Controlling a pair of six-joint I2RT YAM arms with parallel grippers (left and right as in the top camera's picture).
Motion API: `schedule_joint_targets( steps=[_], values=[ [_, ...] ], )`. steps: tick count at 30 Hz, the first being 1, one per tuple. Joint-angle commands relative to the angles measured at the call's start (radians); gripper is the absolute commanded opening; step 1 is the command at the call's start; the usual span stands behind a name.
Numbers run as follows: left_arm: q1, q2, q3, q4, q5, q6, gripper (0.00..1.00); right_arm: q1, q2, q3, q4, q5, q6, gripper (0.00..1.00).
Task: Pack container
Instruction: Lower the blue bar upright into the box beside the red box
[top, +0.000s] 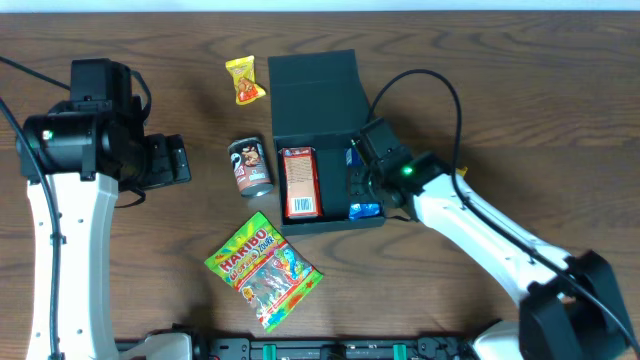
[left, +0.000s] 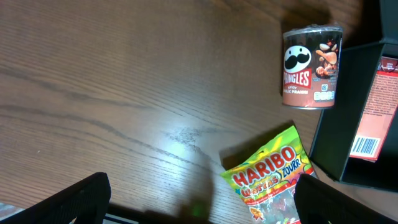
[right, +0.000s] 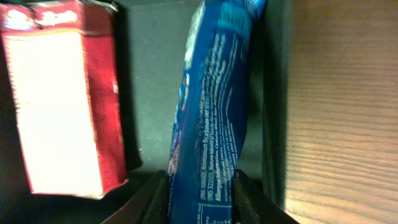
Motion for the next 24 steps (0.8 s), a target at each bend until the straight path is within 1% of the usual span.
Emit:
schedule_joint_targets(
  steps=[1, 2, 7, 13, 16, 19, 20, 24],
  values=[
    [0.005, 0.000, 0.002, -0.002, -0.006, -0.015, 0.95, 0.005, -0.076, 0.057, -0.042, 0.020, -0.027, 0.31],
    [0.005, 0.000, 0.002, -0.002, -0.006, -0.015, 0.95, 0.006, -0.089, 0.064, -0.068, 0.020, -0.027, 0.31],
    [0.005, 0.000, 0.002, -0.002, -0.006, -0.015, 0.95, 0.006, -0.120, 0.070, -0.124, 0.034, -0.032, 0.23],
    [0.005, 0.000, 0.002, -0.002, -0.006, -0.015, 0.95, 0.006, -0.120, 0.068, -0.128, 0.031, -0.042, 0.25],
    [0.005, 0.000, 0.002, -0.002, -0.006, -0.015, 0.95, 0.006, -0.121, 0.070, -0.152, -0.021, -0.042, 0.22],
    [0.005, 0.000, 0.002, -0.002, -0.006, -0.015, 0.95, 0.006, -0.122, 0.085, -0.233, -0.088, -0.034, 0.15],
    [0.005, 0.000, 0.002, -0.002, -0.006, -0.015, 0.95, 0.006, -0.122, 0.090, -0.262, -0.109, -0.030, 0.15],
    [0.005, 0.000, 0.002, -0.002, -0.006, -0.015, 0.95, 0.006, -0.122, 0.097, -0.333, -0.164, -0.031, 0.18]
  ],
)
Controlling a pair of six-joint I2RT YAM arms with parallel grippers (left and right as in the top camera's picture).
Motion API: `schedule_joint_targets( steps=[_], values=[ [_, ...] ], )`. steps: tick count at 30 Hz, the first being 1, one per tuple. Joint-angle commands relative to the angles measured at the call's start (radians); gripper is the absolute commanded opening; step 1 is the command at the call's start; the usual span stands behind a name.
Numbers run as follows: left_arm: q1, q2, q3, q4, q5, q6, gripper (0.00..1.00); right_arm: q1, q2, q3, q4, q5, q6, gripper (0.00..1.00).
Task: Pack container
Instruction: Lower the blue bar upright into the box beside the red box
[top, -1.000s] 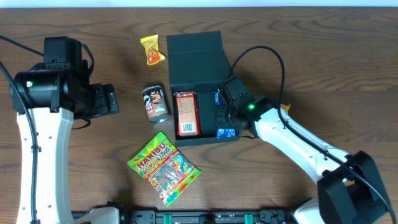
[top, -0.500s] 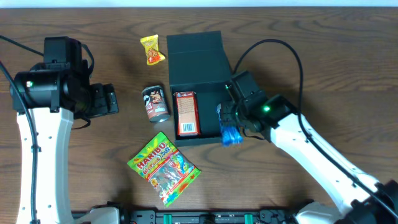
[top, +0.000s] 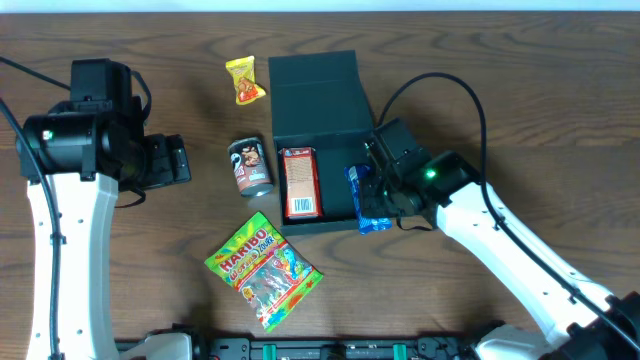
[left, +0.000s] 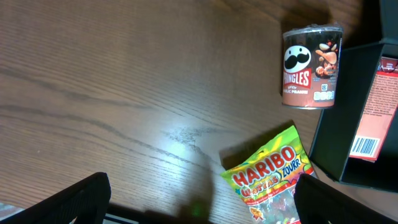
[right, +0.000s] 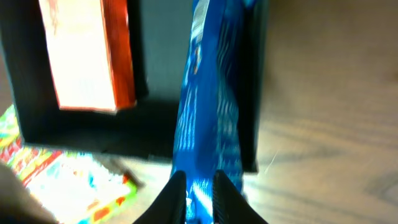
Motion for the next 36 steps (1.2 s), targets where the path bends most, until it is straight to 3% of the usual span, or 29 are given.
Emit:
schedule_joint_targets(
  steps=[1, 7, 13, 17, 21, 31, 36],
  values=[
    [0.005, 0.000, 0.002, -0.002, -0.006, -0.015, 0.95, 0.006, -0.006, 0.026, -0.040, -0.066, 0.000, 0.18],
    [0.005, 0.000, 0.002, -0.002, -0.006, -0.015, 0.95, 0.015, -0.006, 0.026, -0.079, -0.064, 0.000, 0.18],
    [0.005, 0.000, 0.002, -0.002, -0.006, -0.015, 0.95, 0.027, -0.006, 0.025, -0.080, -0.057, -0.007, 0.25],
    [0.005, 0.000, 0.002, -0.002, -0.006, -0.015, 0.95, 0.033, -0.006, 0.025, -0.080, -0.016, -0.031, 0.48],
    [0.005, 0.000, 0.002, -0.002, -0.006, -0.015, 0.95, 0.032, -0.006, 0.025, -0.078, 0.051, -0.073, 0.60],
    [0.005, 0.000, 0.002, -0.002, -0.006, -0.015, 0.95, 0.032, 0.095, 0.025, -0.039, 0.067, -0.106, 0.62],
    [0.005, 0.000, 0.002, -0.002, -0.006, -0.015, 0.95, 0.032, 0.157, 0.025, -0.003, 0.042, -0.106, 0.54]
  ],
)
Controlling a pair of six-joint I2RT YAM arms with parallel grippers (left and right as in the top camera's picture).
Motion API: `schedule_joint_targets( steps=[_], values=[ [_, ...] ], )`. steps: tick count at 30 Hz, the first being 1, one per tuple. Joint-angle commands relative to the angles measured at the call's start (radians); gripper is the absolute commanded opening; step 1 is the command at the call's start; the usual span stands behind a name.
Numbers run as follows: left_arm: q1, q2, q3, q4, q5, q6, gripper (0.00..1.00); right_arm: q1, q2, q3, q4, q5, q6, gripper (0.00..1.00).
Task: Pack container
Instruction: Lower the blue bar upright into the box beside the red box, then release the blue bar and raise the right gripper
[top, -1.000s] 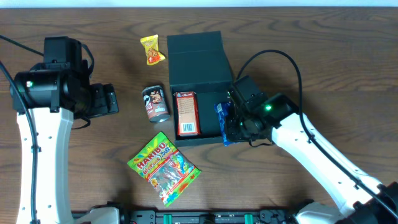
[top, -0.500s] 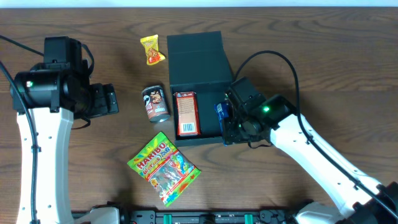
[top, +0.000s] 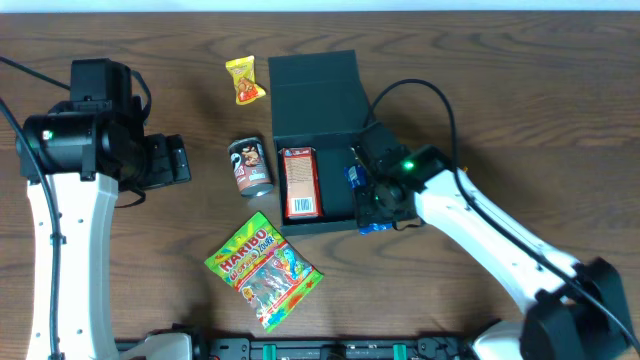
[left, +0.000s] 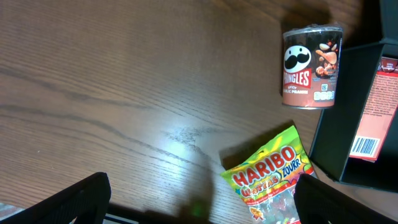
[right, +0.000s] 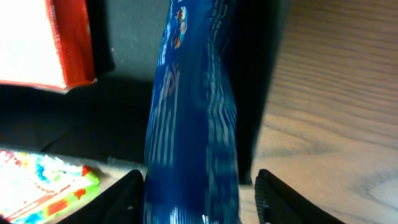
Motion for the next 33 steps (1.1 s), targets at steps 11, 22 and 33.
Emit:
schedule_joint_targets(
  steps=[11, 22, 33],
  values=[
    [0.005, 0.000, 0.002, -0.002, -0.006, -0.015, 0.95, 0.013, 0.021, 0.017, 0.047, -0.004, 0.002, 0.26],
    [0.005, 0.000, 0.002, -0.002, -0.006, -0.015, 0.95, 0.058, 0.021, 0.017, 0.211, 0.170, 0.056, 0.23],
    [0.005, 0.000, 0.002, -0.002, -0.006, -0.015, 0.95, 0.146, 0.021, 0.016, 0.225, 0.411, 0.080, 0.21]
  ],
)
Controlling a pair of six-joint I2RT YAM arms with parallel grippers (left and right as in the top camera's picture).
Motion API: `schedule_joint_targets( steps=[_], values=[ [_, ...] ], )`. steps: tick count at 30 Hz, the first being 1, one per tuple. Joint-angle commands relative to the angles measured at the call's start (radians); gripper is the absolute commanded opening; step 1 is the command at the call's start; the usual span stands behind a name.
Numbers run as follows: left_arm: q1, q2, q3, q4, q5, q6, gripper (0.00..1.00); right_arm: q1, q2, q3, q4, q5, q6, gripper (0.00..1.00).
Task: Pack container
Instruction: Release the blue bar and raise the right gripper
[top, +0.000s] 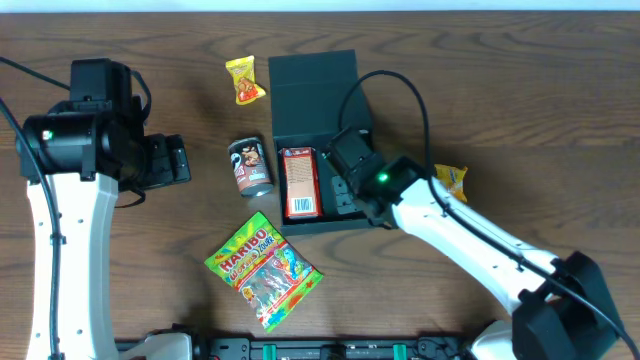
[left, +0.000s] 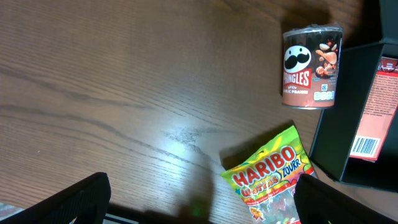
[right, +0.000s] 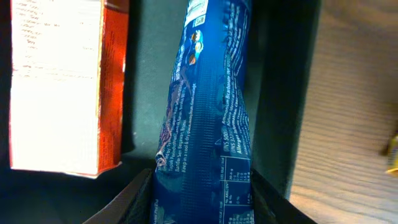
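Note:
The black container (top: 318, 140) lies open, its lid flat behind it, with a red box (top: 300, 182) in its left half. My right gripper (right: 199, 205) is shut on a blue snack packet (right: 208, 118), which lies lengthwise in the container's right half beside the red box (right: 62, 87). From overhead the right gripper (top: 345, 190) hides the packet. On the table outside are a Pringles can (top: 250, 166), a Haribo bag (top: 263, 263) and a yellow snack (top: 244, 80). My left gripper (top: 165, 160) hangs open left of the can.
A small yellow packet (top: 450, 180) lies on the table right of the container, next to my right arm. The left wrist view shows the Pringles can (left: 311, 65), the Haribo bag (left: 273, 174) and the container's corner (left: 339, 137). Bare wood lies around the left arm.
My right gripper has moved from the container's front right corner to further back and left inside it, and the blue packet now lies within the walls. The small yellow packet has come into view.
The right gripper held the blue packet at the container's right side, one end at the front corner. Then the packet hung over the front right edge, and stayed there a moment later. Now it lies inside, beside the red box. The left arm has not moved.

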Motion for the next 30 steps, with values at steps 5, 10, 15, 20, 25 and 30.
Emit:
schedule_joint_targets(
  steps=[5, 10, 15, 20, 25, 30],
  values=[
    [0.005, 0.000, 0.002, -0.002, -0.006, -0.015, 0.95, 0.024, 0.006, -0.029, 0.048, 0.175, 0.020, 0.20],
    [0.005, 0.000, 0.002, -0.002, -0.006, -0.015, 0.95, 0.024, 0.006, -0.095, 0.117, 0.160, 0.020, 0.24],
    [0.005, 0.000, 0.002, -0.002, -0.006, -0.015, 0.95, 0.024, 0.006, -0.150, 0.181, 0.158, 0.017, 0.27],
    [0.005, 0.000, 0.002, -0.002, -0.006, -0.015, 0.95, 0.023, 0.006, -0.217, 0.254, 0.154, 0.016, 0.27],
    [0.005, 0.000, 0.002, -0.002, -0.006, -0.015, 0.95, 0.023, 0.006, -0.276, 0.308, 0.150, 0.016, 0.29],
    [0.005, 0.000, 0.002, -0.002, -0.006, -0.015, 0.95, 0.023, 0.006, -0.270, 0.312, 0.151, 0.000, 0.56]
  ],
)
